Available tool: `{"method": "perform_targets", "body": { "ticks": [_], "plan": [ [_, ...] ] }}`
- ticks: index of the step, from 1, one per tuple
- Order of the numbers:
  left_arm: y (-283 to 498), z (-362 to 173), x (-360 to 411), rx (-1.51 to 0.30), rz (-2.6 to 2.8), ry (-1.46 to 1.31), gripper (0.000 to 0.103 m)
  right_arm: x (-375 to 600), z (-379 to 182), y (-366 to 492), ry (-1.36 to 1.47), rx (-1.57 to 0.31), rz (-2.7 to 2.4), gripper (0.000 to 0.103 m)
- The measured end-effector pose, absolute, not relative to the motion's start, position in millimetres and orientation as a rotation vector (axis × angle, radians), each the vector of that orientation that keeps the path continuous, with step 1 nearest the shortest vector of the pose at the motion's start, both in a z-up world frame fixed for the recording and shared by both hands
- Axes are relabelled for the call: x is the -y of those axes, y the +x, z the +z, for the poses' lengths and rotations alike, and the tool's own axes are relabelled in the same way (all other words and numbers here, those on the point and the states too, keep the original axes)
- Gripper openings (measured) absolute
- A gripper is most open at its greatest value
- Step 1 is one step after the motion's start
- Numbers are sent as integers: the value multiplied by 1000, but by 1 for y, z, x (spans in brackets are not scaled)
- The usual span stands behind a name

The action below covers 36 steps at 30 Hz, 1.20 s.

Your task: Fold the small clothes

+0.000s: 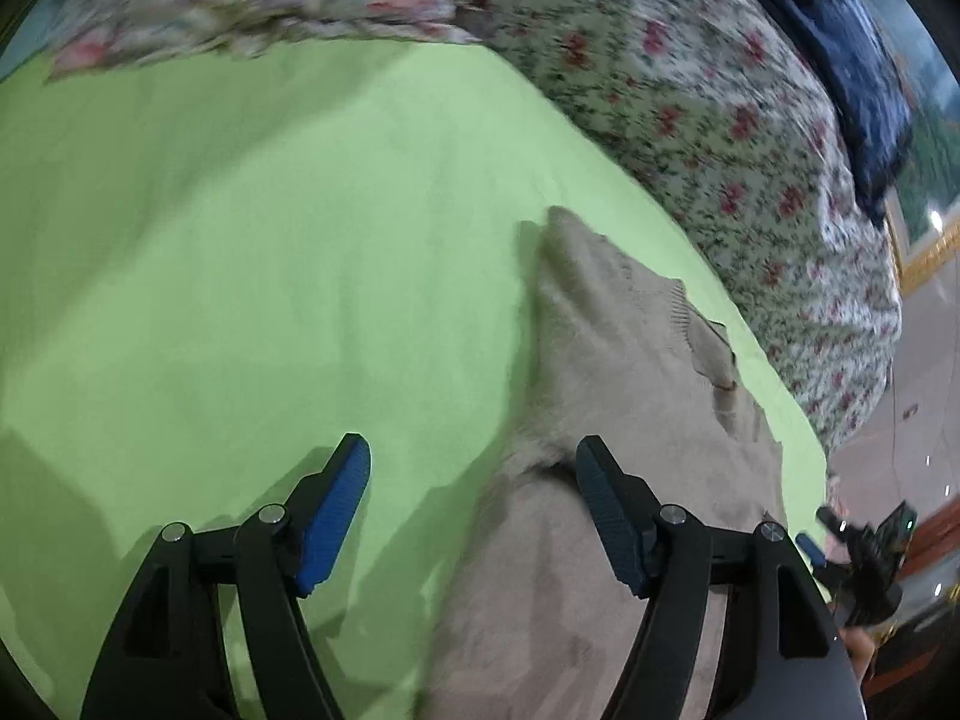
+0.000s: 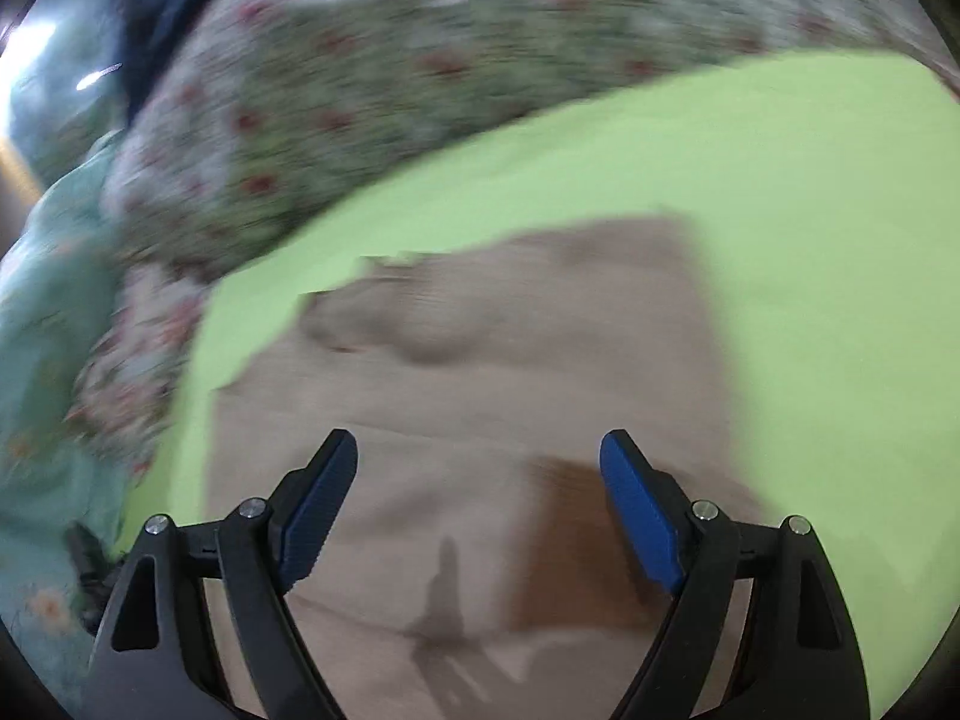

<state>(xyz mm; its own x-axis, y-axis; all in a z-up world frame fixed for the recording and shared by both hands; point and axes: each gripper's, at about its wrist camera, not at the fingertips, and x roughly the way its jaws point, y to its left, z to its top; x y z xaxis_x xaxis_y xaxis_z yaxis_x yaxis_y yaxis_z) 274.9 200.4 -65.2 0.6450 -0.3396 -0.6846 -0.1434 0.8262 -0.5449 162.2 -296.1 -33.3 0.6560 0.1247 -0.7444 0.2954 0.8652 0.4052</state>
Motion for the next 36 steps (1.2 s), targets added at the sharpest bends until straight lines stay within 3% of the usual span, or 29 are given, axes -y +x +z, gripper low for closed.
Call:
{"method": "perform_targets", "body": {
  "ticks": [5,7,10,11,12,17,24,31,35,36],
  "plan": [
    [309,-63,-166,-951,-72,-418,76,291,-45,154,428,-882,-164,82],
    [316,-70,-162,-978,-40,-377,76,287,-56,162,419,-914,-165,68],
    [319,-75,-160,-978,-23,-343,78,279,-71,170,385,-979,-135,38],
    [319,-75,-159,-974,-11,-319,78,275,-69,170,364,-979,-138,13],
    [319,-75,-157,-971,5,-298,78,273,-65,170,371,-966,-126,7],
    [316,-78,-155,-943,59,-265,78,270,-18,157,374,-761,-125,7],
    [317,-80,-155,-927,72,-251,82,286,-71,169,338,-956,-252,10],
    [289,-58,-159,-965,26,-262,79,279,-31,114,346,-876,-212,13],
    [239,-51,-159,-968,-73,-270,79,266,-13,76,338,-838,-167,40],
    [223,-52,-159,-969,-99,-267,79,264,-11,67,342,-830,-157,43]
  ]
}}
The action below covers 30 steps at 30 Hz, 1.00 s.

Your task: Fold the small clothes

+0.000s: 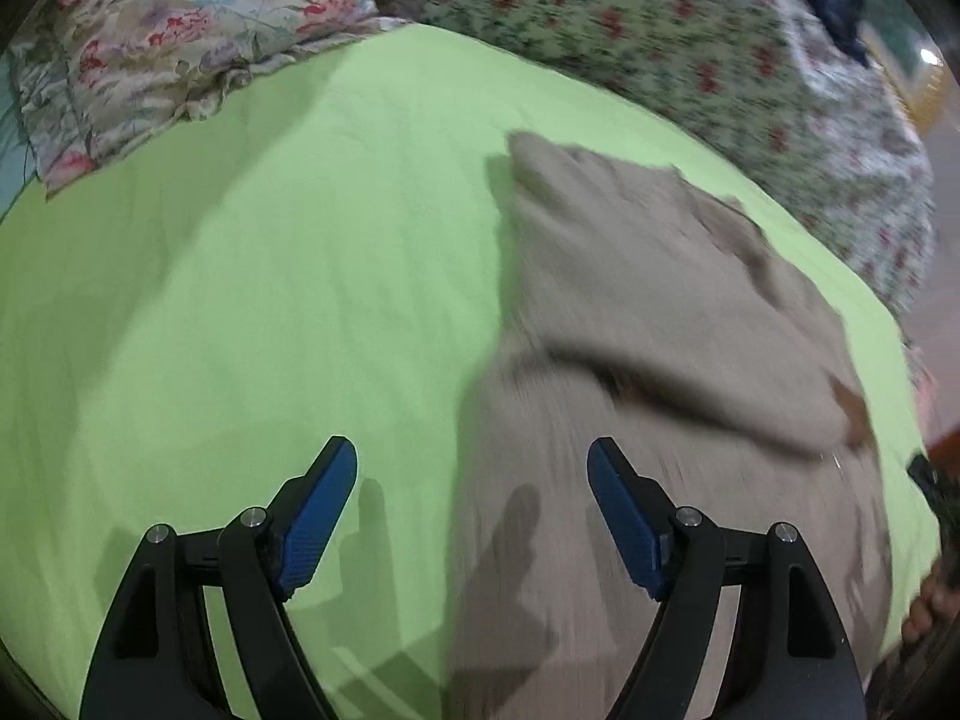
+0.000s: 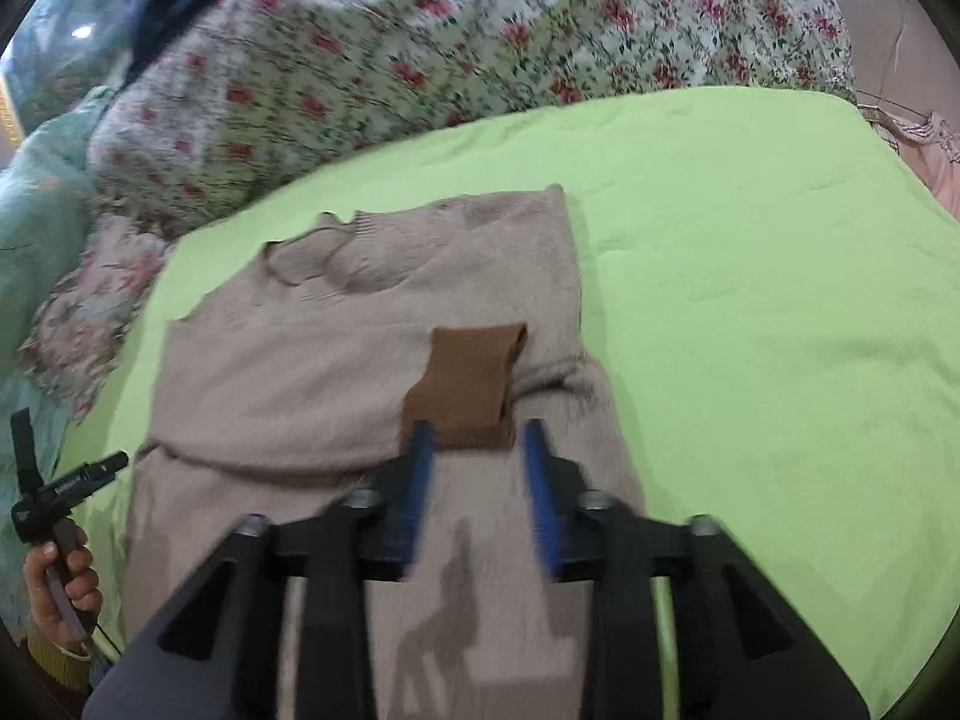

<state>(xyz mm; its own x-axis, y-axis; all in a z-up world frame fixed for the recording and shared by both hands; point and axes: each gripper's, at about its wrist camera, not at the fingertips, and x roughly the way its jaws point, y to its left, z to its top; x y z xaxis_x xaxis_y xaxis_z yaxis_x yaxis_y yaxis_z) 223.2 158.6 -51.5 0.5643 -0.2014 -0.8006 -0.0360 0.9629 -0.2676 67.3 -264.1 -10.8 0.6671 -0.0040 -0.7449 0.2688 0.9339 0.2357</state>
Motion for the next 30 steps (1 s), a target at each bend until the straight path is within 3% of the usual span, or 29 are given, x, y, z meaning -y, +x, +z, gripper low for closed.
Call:
{"method": "perform_targets", "body": {
  "ticks": [10,12,16,21,25,30],
  "plan": [
    [106,-82,-160,-1066,-337,-379,79,246,-19,-22,443,-752,33,49],
    [89,-83,-154,-1053,-391,-358,79,245,-20,-40,464,-725,74,58],
    [68,-92,-138,-1077,-524,-381,79,252,-24,-69,516,-709,98,61],
    [46,-98,-130,-1075,-622,-377,77,265,-34,-104,512,-775,73,61],
    [35,-106,-128,-1098,-680,-392,66,278,-43,-133,503,-863,98,61],
    [37,-110,-122,-1133,-751,-350,65,279,-62,-149,478,-981,149,61]
  ]
}}
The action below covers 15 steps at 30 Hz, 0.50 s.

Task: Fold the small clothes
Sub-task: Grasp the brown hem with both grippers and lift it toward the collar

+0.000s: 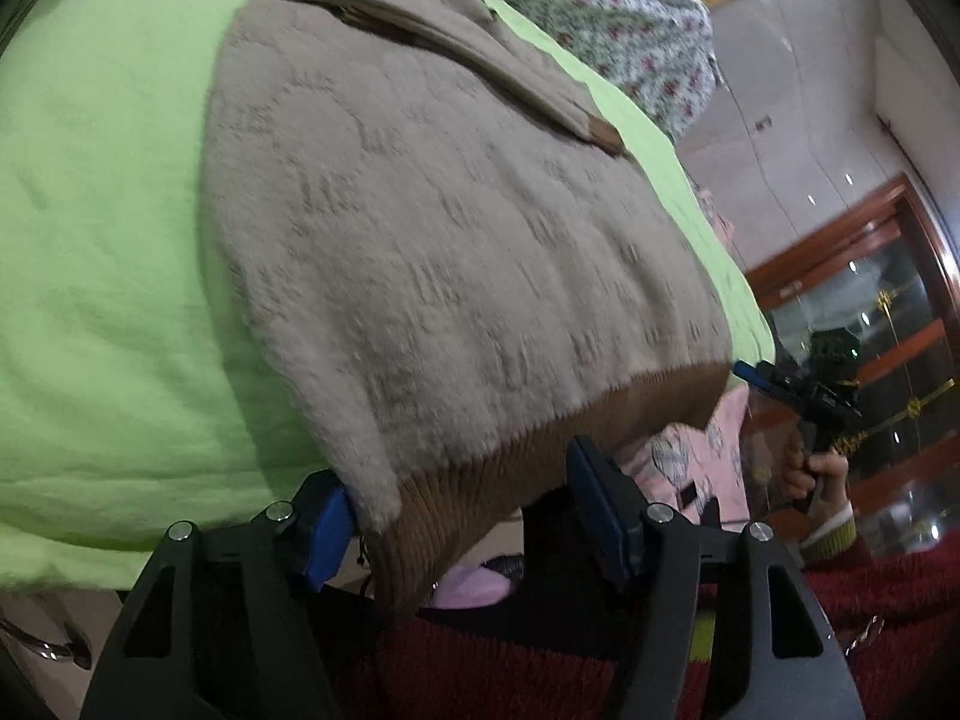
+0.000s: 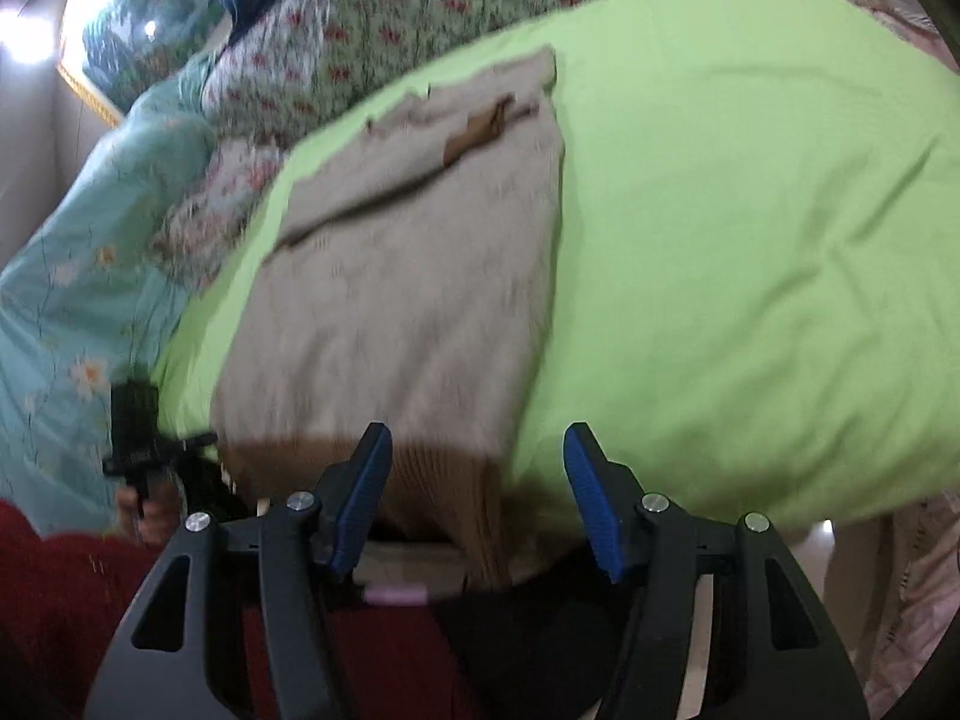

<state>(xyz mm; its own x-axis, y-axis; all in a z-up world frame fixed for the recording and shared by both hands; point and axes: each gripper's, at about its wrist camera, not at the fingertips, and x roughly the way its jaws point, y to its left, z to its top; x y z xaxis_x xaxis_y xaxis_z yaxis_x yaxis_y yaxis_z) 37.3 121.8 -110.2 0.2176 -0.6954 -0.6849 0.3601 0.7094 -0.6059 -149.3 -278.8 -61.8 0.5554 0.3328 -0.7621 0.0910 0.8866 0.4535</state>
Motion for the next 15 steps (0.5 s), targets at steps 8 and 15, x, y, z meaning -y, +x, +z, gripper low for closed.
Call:
{"method": "perform_targets", "body": {
  "ticks": [8,15],
  "plan": [
    [34,-125,-115,-1212,-774,-229,37,250,-99,-128,461,-1067,289,61],
    [29,-138,-107,-1237,-784,-187,9,244,-103,-135,463,-1043,312,8]
  ]
}}
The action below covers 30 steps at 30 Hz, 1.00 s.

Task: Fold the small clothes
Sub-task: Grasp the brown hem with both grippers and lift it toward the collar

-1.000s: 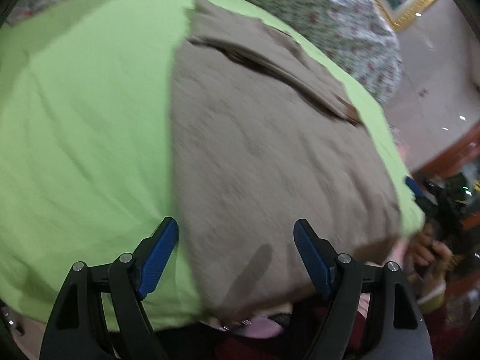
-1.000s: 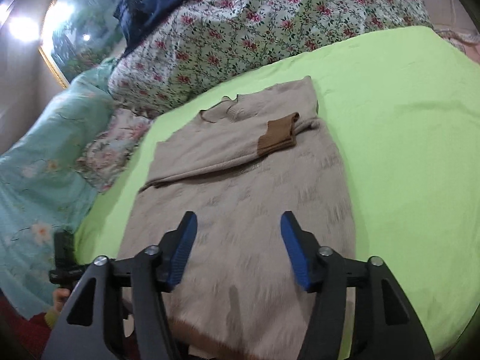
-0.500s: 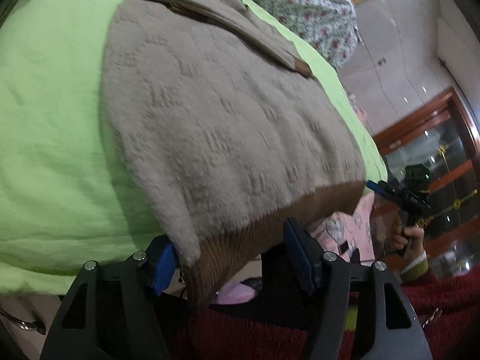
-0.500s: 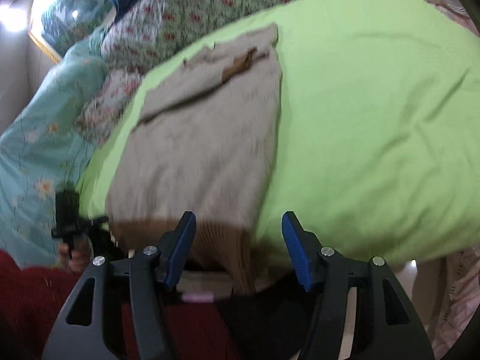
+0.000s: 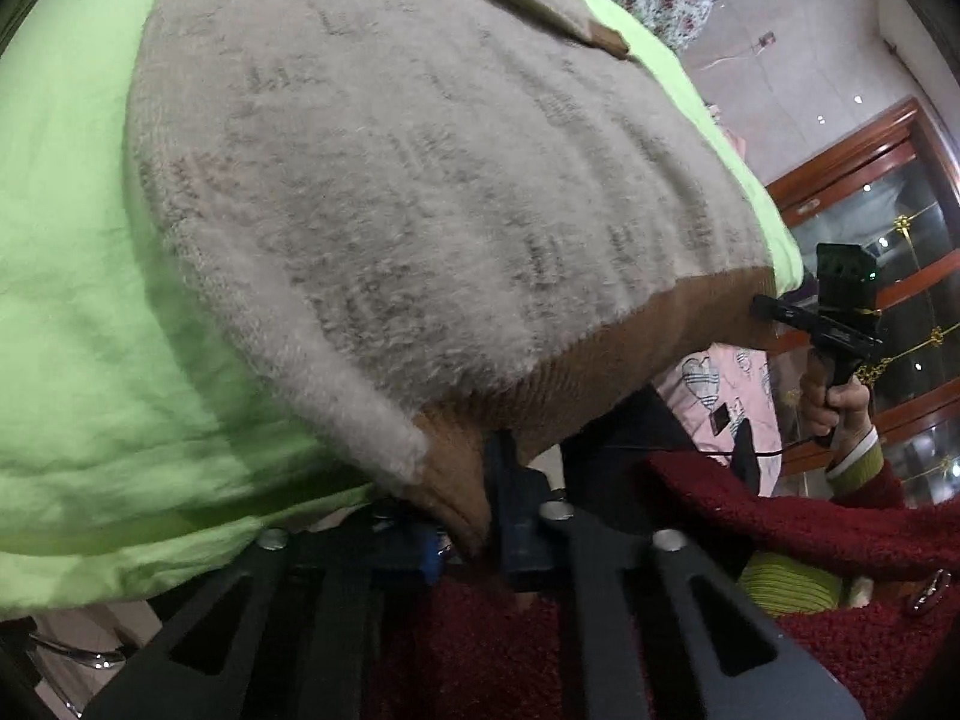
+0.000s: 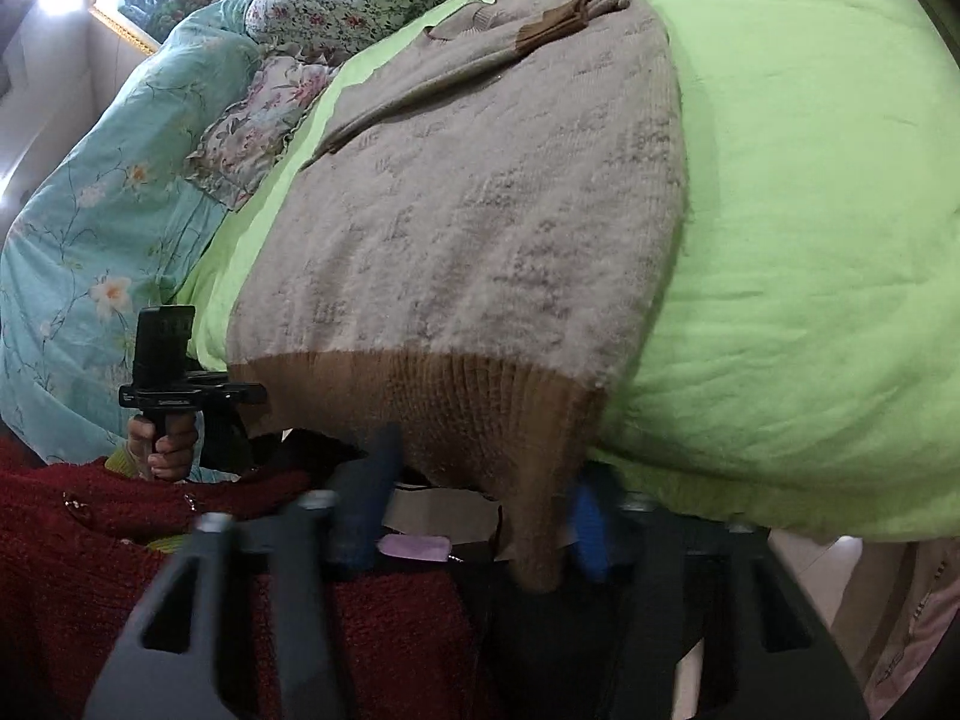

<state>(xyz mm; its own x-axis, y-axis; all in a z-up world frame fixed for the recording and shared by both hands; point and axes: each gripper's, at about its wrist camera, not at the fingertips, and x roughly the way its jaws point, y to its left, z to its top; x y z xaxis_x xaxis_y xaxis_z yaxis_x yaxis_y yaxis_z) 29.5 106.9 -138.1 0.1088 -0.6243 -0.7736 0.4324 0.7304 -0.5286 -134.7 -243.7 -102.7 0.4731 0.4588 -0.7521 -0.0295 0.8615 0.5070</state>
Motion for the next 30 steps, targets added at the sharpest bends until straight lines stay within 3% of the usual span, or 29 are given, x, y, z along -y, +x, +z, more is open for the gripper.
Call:
{"method": "perform_targets", "body": {
  "ticks": [7,18,30],
  "plan": [
    [13,-108,-126,-1105,-783,-255,6,275,-70,-170,690,-796,370,8],
    [5,-39,-154,-884,-757,-346,5,294,-51,-165,853,-618,449,8],
    [111,43,-161,-594,-663,-450,5,311,20,-52,737,-460,348,8]
  ]
}}
